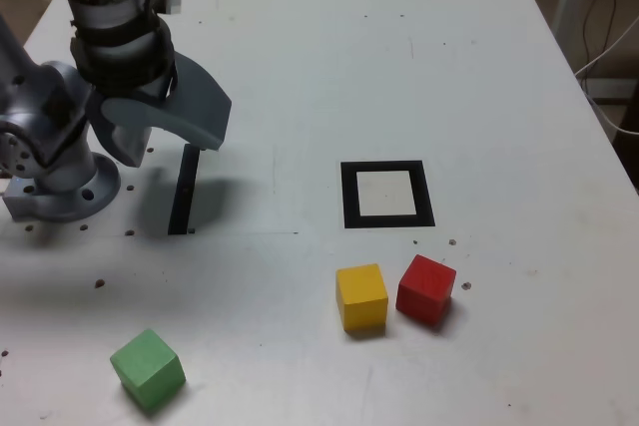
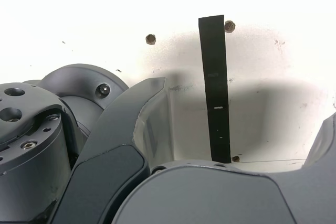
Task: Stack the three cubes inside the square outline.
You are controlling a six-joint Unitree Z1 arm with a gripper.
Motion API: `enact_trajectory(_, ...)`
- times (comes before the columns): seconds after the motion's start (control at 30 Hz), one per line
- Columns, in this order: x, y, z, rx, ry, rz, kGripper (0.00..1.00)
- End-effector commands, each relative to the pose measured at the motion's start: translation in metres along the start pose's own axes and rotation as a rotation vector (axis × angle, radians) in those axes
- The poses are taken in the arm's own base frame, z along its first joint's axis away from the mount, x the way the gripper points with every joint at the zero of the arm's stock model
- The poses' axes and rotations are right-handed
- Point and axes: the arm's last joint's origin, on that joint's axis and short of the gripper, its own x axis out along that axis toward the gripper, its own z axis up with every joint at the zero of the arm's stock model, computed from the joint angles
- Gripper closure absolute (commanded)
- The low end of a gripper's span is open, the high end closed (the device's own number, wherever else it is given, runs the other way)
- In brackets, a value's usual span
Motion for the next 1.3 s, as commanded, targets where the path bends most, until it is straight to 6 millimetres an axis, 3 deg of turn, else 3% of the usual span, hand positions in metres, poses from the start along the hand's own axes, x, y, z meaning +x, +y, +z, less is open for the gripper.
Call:
enact_trajectory(0.0, -0.001, 0.000, 0.000, 0.000, -0.009, 0.001, 0.00)
enact_trajectory(0.43, -0.005, -0.001, 0.006, -0.008, -0.060, -0.026, 0.00)
enact_trajectory(0.7, -0.034, -0.004, 0.033, -0.013, -0.109, -0.112, 0.00)
enact_trajectory(0.9, -0.066, -0.013, 0.066, -0.050, -0.034, -0.183, 0.00)
enact_trajectory(1.07, -0.100, -0.038, 0.109, -0.163, -0.094, -0.240, 0.00)
enact_trajectory(1.27, -0.132, -0.067, 0.145, -0.316, -0.159, -0.289, 0.00)
